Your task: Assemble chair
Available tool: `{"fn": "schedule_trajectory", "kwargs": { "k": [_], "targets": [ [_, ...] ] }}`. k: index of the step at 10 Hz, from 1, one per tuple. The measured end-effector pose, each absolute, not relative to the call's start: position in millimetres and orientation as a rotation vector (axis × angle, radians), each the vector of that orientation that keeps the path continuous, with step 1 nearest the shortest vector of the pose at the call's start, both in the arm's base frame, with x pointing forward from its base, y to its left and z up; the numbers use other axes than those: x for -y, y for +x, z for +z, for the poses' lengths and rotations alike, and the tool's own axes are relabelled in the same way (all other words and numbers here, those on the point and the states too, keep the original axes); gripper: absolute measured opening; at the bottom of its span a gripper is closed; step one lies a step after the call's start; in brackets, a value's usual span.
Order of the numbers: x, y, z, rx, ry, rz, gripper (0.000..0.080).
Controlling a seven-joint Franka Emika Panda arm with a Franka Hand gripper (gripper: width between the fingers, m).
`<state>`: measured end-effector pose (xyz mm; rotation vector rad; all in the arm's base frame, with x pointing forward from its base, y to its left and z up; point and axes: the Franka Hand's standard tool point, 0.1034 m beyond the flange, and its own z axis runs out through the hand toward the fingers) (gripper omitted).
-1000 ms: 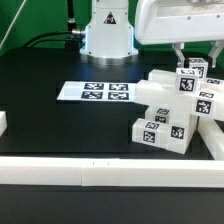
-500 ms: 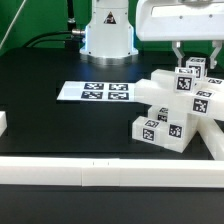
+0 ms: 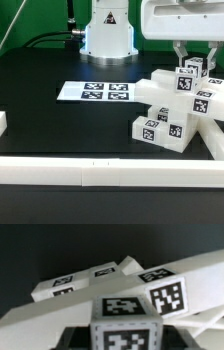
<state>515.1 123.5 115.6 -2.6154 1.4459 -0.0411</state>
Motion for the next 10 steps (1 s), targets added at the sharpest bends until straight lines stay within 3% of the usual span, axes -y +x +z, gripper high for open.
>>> {"fn": "schedule_trajectory", "kwargs": {
  "k": [3, 6, 8, 10],
  "targets": [
    [-124.0, 517.0, 115.4, -1.797, -2.360, -0.003, 0.0284],
    [-124.4, 516.8, 115.0, -1.759, -2.387, -0.005, 0.0296],
    [-127.6, 517.4, 115.8, -1.718, -2.411, -0.014, 0.0611],
    [-127.3, 517.1, 115.0, -1.480, -2.568, -0.039, 0.0638]
  ]
}}
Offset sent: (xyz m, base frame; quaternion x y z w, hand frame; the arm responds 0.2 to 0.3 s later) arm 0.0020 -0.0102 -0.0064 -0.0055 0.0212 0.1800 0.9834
